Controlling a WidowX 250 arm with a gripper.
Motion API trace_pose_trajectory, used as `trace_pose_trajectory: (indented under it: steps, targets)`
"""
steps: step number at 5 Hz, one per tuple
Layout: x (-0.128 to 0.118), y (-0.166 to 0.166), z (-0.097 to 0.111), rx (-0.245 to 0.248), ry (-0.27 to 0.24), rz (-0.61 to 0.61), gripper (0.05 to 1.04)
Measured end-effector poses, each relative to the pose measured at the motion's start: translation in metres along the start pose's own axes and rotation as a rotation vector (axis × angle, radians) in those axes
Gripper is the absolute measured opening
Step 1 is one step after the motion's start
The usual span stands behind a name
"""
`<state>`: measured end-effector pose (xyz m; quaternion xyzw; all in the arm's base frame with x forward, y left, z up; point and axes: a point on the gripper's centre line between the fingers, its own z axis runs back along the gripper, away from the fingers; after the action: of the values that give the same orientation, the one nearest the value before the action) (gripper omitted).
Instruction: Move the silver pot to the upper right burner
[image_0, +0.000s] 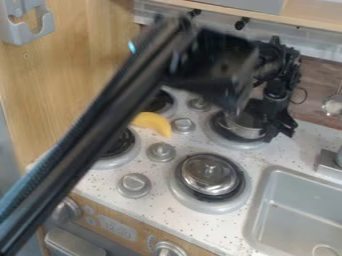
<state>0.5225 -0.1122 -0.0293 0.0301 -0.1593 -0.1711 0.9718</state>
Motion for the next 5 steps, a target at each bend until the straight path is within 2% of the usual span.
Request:
trace_pose_trajectory:
  steps: [1,2,3,4,5]
  targets:
    - [-0.002,0.002,0.005,0.013,-0.039,0.031,0.778]
    - [-0.004,0.004,0.031,0.02,-0.124,0.038,1.01]
    - [-0.008,0.004,0.064,0.008,-0.224,0.037,1.01]
    - [-0.027,0.008,0.084,-0.009,-0.239,0.073,1.0]
    - [-0.052,0.011,0.091,-0.043,-0.145,0.114,0.999]
